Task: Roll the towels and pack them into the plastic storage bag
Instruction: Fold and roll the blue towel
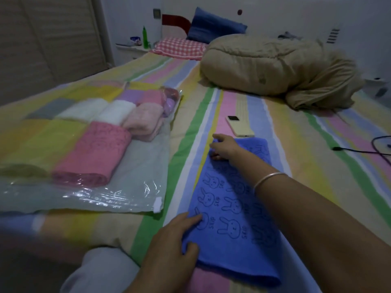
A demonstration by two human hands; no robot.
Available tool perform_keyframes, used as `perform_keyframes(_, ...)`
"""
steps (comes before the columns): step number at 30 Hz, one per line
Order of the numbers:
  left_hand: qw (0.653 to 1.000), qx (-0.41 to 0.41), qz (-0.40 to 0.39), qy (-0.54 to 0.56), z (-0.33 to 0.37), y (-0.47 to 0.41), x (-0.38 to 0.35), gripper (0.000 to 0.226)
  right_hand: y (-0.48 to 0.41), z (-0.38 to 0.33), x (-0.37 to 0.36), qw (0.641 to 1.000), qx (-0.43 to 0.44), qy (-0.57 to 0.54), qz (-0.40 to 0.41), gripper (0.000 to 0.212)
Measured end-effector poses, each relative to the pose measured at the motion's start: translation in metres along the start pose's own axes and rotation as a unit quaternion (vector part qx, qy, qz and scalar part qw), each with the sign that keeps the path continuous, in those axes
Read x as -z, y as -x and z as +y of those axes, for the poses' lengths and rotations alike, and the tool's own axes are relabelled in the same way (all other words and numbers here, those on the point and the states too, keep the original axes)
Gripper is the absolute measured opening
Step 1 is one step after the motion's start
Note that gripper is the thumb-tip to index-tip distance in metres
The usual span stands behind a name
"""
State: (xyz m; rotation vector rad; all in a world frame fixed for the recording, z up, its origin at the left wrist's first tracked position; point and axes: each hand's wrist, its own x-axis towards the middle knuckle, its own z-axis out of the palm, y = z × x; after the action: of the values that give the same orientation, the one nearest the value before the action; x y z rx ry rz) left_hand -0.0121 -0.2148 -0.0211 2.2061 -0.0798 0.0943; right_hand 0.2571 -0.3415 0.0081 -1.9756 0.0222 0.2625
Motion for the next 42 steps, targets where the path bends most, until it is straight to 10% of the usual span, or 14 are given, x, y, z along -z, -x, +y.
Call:
perform_keyframes(7,0.98,0.035,0.032,-0.194,0.025,0.009,0.009,0.071,0.066,0.042,0.048,0.952,0.196,0.223,0.069,0.036)
perform_keyframes(15,0.94,-0.262,-0.017,-0.218,0.039,-0.006,-0.014,0.05,0.237,0.124,0.102,0.879,0.315,0.352,-0.064,0.047)
perform_keyframes(20,0.919,-0.264,-0.083,-0.281,0.027,0.0,-0.03,0.056,0.265,0.131,0.1,0.798,0.399,0.447,-0.062,0.073)
perform_keyframes(26,0.93,-0.241,-0.065,-0.271,0.028,0.002,-0.029,0.064,0.258,0.132,0.078,0.838,0.402,0.363,0.057,0.036)
perform_keyframes(33,0.941,-0.214,0.034,-0.26,0.021,0.002,-0.018,0.057,0.27,0.124,0.096,0.915,0.322,0.239,0.046,0.046)
perform_keyframes(42,0.974,-0.168,0.055,0.144,0.046,0.013,-0.008,0.023,0.301,0.115,0.125,0.957,0.27,0.026,0.097,0.021)
